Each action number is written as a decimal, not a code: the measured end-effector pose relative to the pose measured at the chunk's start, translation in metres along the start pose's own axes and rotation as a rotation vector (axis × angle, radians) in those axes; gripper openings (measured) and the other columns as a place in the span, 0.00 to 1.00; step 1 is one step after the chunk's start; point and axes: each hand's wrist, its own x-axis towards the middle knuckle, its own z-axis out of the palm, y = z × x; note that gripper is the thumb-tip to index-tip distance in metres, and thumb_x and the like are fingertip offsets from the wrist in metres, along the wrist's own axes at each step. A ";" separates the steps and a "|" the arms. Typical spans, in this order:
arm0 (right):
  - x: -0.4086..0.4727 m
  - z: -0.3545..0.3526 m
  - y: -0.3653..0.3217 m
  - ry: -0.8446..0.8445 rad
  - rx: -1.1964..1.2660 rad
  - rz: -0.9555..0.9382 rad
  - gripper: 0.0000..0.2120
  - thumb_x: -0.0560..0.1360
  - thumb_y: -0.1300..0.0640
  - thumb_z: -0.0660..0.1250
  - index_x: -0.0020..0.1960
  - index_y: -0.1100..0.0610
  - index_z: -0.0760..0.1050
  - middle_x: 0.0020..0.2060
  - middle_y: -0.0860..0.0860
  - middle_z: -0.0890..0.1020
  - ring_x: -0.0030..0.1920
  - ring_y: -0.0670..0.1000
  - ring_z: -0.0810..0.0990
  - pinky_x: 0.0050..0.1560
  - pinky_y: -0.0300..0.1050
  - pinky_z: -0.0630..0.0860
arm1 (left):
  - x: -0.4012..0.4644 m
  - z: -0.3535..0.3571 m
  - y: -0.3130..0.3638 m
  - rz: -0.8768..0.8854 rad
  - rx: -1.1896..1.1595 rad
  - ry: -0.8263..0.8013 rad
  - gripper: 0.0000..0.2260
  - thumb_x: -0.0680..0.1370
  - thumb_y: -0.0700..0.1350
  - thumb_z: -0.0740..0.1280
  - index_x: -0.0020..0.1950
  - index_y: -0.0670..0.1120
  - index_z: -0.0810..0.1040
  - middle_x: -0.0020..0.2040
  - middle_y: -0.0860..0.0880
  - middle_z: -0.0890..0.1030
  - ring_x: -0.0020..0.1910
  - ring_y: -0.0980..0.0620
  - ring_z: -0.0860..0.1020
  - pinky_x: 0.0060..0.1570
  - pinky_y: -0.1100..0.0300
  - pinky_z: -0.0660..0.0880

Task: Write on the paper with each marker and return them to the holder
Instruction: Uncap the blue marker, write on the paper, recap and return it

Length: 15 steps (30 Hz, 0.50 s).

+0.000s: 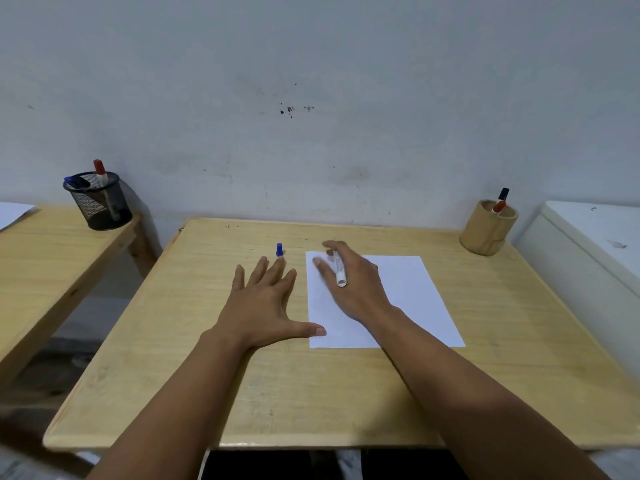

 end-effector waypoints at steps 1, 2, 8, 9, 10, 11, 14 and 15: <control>0.002 0.001 -0.004 0.059 0.150 0.027 0.24 0.82 0.32 0.61 0.72 0.42 0.75 0.61 0.46 0.86 0.61 0.51 0.85 0.65 0.57 0.80 | 0.000 -0.001 0.000 -0.005 0.002 -0.012 0.61 0.59 0.87 0.55 0.84 0.53 0.54 0.85 0.52 0.46 0.84 0.50 0.40 0.79 0.36 0.38; 0.007 0.002 -0.007 0.110 0.312 0.070 0.22 0.83 0.34 0.60 0.72 0.42 0.76 0.61 0.47 0.86 0.61 0.50 0.85 0.63 0.56 0.83 | 0.000 -0.001 0.000 -0.007 0.005 -0.023 0.61 0.59 0.87 0.54 0.84 0.54 0.53 0.85 0.52 0.46 0.84 0.50 0.40 0.79 0.36 0.37; 0.044 0.002 -0.028 0.183 0.710 0.391 0.11 0.84 0.48 0.67 0.50 0.48 0.87 0.39 0.51 0.88 0.33 0.49 0.80 0.29 0.39 0.72 | 0.001 -0.001 -0.001 -0.011 0.010 -0.037 0.62 0.58 0.88 0.53 0.85 0.54 0.52 0.85 0.53 0.46 0.84 0.51 0.40 0.79 0.37 0.37; 0.049 0.003 -0.028 0.161 0.715 0.404 0.11 0.83 0.49 0.67 0.47 0.48 0.87 0.36 0.51 0.87 0.32 0.51 0.79 0.28 0.38 0.71 | 0.002 -0.001 -0.001 -0.010 0.013 -0.037 0.62 0.58 0.88 0.53 0.85 0.54 0.52 0.85 0.53 0.46 0.84 0.51 0.40 0.79 0.37 0.37; 0.054 0.005 -0.028 0.132 0.720 0.407 0.10 0.82 0.51 0.67 0.47 0.49 0.87 0.35 0.52 0.87 0.32 0.52 0.79 0.28 0.39 0.71 | 0.002 -0.001 -0.001 -0.009 0.016 -0.037 0.62 0.58 0.88 0.53 0.84 0.54 0.52 0.85 0.53 0.46 0.84 0.51 0.40 0.79 0.37 0.38; 0.058 0.007 -0.028 0.102 0.723 0.414 0.09 0.81 0.53 0.68 0.47 0.50 0.86 0.34 0.52 0.87 0.33 0.53 0.79 0.28 0.40 0.71 | 0.002 -0.001 -0.001 -0.008 0.017 -0.036 0.62 0.58 0.88 0.53 0.84 0.54 0.52 0.85 0.53 0.46 0.84 0.50 0.40 0.79 0.37 0.38; 0.063 0.018 -0.023 0.061 0.656 0.439 0.13 0.80 0.48 0.74 0.43 0.57 0.85 0.33 0.51 0.85 0.32 0.51 0.79 0.31 0.41 0.73 | 0.002 -0.001 -0.001 -0.003 0.005 -0.029 0.61 0.59 0.87 0.54 0.84 0.54 0.52 0.85 0.53 0.46 0.84 0.50 0.40 0.79 0.37 0.37; 0.062 0.022 -0.021 0.071 0.616 0.439 0.17 0.80 0.44 0.74 0.41 0.57 0.83 0.33 0.50 0.85 0.32 0.49 0.79 0.34 0.43 0.75 | 0.002 -0.001 -0.001 -0.002 0.003 -0.029 0.61 0.59 0.87 0.54 0.84 0.54 0.52 0.85 0.53 0.46 0.84 0.50 0.40 0.79 0.37 0.37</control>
